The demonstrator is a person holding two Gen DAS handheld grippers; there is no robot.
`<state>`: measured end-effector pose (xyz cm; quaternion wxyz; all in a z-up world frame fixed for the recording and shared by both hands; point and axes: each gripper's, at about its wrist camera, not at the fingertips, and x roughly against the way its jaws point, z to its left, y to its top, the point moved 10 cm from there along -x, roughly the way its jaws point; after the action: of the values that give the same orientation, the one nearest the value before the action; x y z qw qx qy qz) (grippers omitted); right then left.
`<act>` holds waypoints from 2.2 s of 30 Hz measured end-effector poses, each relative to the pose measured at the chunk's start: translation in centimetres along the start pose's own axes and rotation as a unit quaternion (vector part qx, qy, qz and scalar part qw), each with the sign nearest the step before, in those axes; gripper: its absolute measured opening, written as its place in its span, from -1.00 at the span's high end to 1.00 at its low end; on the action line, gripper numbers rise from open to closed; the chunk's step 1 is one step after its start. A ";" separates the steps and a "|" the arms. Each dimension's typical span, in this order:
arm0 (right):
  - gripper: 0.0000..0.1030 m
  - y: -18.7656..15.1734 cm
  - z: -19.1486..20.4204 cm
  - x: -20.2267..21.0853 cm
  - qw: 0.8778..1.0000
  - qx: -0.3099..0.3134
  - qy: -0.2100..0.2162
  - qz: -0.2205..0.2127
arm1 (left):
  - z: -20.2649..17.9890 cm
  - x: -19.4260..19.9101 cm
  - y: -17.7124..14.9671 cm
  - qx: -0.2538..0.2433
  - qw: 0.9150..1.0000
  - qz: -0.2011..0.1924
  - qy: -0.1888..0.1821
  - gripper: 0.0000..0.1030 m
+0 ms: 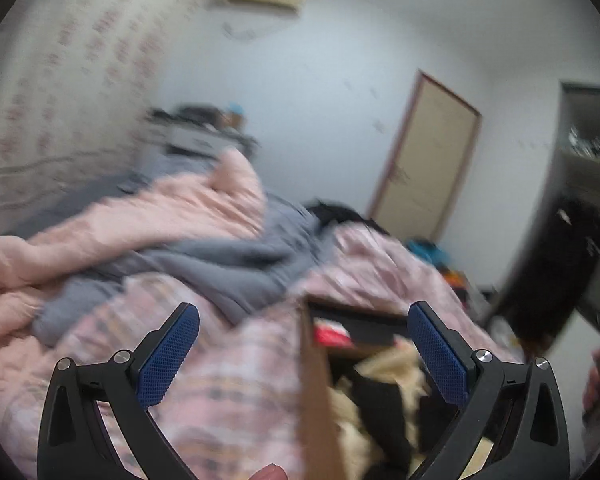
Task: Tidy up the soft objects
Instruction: 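Move the right tool toward the cardboard box of soft items, then close the right tool on the black sock inside the box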
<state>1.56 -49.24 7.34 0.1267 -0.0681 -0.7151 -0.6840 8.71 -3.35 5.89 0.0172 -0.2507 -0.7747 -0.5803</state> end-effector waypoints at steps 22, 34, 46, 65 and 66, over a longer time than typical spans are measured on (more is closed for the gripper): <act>-0.52 -6.9 13.3 -7.5 0.946 0.015 0.200 0.253 | -6.7 -0.9 2.2 -0.040 0.997 0.021 -0.059 -1.00; -0.57 -8.2 13.2 -8.1 0.948 0.021 0.173 0.268 | -9.3 -4.0 -1.4 -0.035 0.992 0.066 -0.102 -1.00; -0.28 -12.2 13.7 -9.5 0.922 0.032 0.156 0.352 | -6.1 0.3 -2.4 0.004 0.993 0.010 -0.116 -1.00; 0.87 -10.8 15.5 -7.6 0.919 0.060 0.223 0.320 | -6.9 0.0 -3.5 -0.028 0.995 0.012 -0.096 -1.00; 0.88 -9.7 15.5 -7.4 0.923 0.060 0.224 0.307 | -6.9 0.1 -3.4 -0.027 0.995 0.010 -0.094 -1.00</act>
<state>4.64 -33.82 -4.54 0.4913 -0.1217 -0.6519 -0.5646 5.39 -10.25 5.14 -0.0572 -0.3123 -0.7544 -0.5745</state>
